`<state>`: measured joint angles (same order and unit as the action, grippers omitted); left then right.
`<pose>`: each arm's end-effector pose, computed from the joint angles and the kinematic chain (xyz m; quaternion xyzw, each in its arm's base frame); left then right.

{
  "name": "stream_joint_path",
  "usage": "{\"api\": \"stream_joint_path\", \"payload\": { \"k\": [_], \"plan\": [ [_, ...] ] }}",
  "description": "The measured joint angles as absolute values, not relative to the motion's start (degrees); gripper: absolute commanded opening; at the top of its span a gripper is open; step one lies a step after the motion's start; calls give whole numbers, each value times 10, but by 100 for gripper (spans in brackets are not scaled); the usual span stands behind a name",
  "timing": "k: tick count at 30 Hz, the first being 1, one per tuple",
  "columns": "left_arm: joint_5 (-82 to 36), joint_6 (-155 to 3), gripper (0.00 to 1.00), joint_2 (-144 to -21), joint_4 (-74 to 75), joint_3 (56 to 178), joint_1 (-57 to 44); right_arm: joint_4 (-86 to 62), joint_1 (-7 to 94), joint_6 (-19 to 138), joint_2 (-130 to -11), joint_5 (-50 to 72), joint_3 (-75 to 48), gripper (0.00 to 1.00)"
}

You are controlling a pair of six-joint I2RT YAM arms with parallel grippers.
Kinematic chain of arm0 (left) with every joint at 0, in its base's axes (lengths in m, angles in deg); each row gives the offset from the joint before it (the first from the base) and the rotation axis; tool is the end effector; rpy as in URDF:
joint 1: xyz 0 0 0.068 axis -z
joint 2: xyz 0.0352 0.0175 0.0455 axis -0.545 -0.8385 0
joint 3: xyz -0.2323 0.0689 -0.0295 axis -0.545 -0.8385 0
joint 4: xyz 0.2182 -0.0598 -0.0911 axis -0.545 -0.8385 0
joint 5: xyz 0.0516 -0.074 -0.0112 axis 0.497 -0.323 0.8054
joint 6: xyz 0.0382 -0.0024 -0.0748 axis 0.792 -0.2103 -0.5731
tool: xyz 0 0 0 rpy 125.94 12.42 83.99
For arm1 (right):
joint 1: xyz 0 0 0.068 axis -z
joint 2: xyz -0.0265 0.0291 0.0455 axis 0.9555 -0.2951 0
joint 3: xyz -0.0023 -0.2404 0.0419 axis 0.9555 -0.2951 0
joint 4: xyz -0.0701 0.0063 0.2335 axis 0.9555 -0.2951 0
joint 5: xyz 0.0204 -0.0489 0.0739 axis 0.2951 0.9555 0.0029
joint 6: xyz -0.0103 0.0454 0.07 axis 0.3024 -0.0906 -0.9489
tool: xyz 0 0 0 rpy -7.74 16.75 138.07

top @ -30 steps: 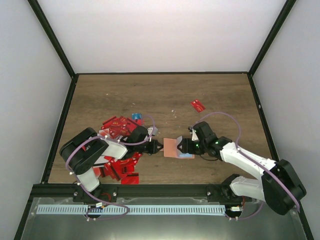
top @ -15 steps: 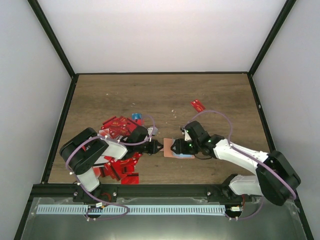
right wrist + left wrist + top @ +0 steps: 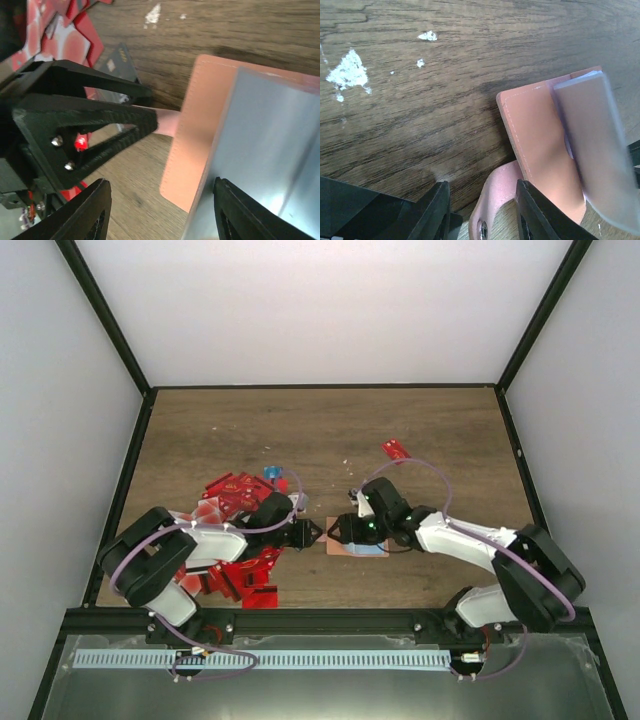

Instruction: Put the credit cards into the card holder

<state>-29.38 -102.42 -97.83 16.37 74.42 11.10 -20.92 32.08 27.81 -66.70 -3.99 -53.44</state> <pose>0.1949 -0.2150 0.0787 0.0966 0.9072 -0.3463 0.2184 0.1833 0.1951 0.1268 -0.0825 0.9230 0.3504 0.1358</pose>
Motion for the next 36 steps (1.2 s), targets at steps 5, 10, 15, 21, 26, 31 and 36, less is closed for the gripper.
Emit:
{"api": "stream_joint_path", "payload": {
  "k": [5, 10, 15, 21, 26, 31, 36],
  "plan": [
    [-286, -1022, 38, -977, 160, 744, 114, -157, 321, 276, -706, -85, -527, 58],
    [-276, -1019, 38, -965, 140, 744, 121, -134, 320, 273, -731, -95, -523, 59],
    [-264, -1018, 38, -935, 111, 732, 124, -113, 320, 274, -773, -98, -523, 59],
    [-256, -1019, 38, -901, 85, 726, 125, -96, 319, 280, -798, -96, -522, 60],
    [-240, -1018, 41, -853, 50, 726, 128, -94, 318, 291, -800, -86, -518, 61],
    [-195, -1019, 49, -785, -7, 726, 129, -100, 318, 305, -798, -75, -516, 61],
    [-114, -1028, 57, -692, -99, 726, 129, -128, 318, 316, -777, -57, -516, 62]
  ]
}}
